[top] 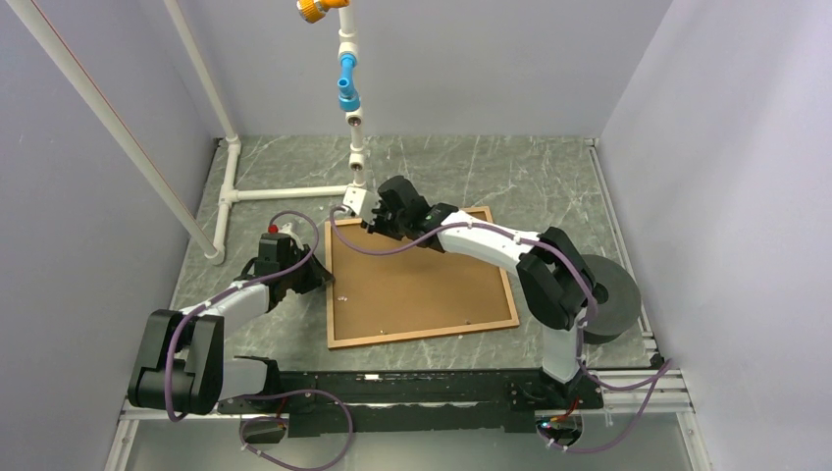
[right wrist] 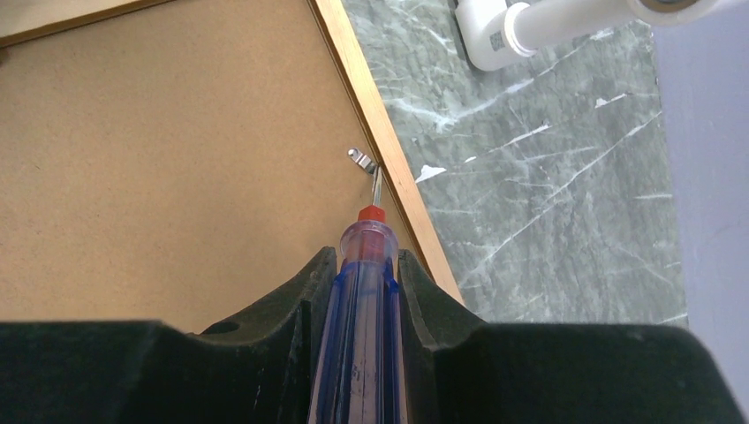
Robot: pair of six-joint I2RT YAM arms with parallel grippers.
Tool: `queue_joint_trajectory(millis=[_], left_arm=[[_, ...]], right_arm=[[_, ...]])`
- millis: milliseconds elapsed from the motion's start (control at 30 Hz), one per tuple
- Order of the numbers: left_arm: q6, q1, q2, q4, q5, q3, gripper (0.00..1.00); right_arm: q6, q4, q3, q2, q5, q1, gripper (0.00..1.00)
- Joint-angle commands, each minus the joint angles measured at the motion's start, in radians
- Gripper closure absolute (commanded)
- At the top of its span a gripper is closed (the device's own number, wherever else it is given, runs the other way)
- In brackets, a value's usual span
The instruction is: Take the photo out of the frame
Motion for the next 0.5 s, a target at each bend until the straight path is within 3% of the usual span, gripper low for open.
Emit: queue_joint_trajectory(millis=[0, 467], left_arm=[[0.017, -0.002, 0.018, -0.028, -0.014, -0.017, 1.00], [0.017, -0.002, 0.021, -0.025, -0.010, -0.017, 1.00]], right_arm=[[0.001, -0.114, -0.031, -0.026, 0.033, -0.025, 1.00], [0.002, -0.139, 0.004, -0.018, -0.086, -0.020, 1.00]])
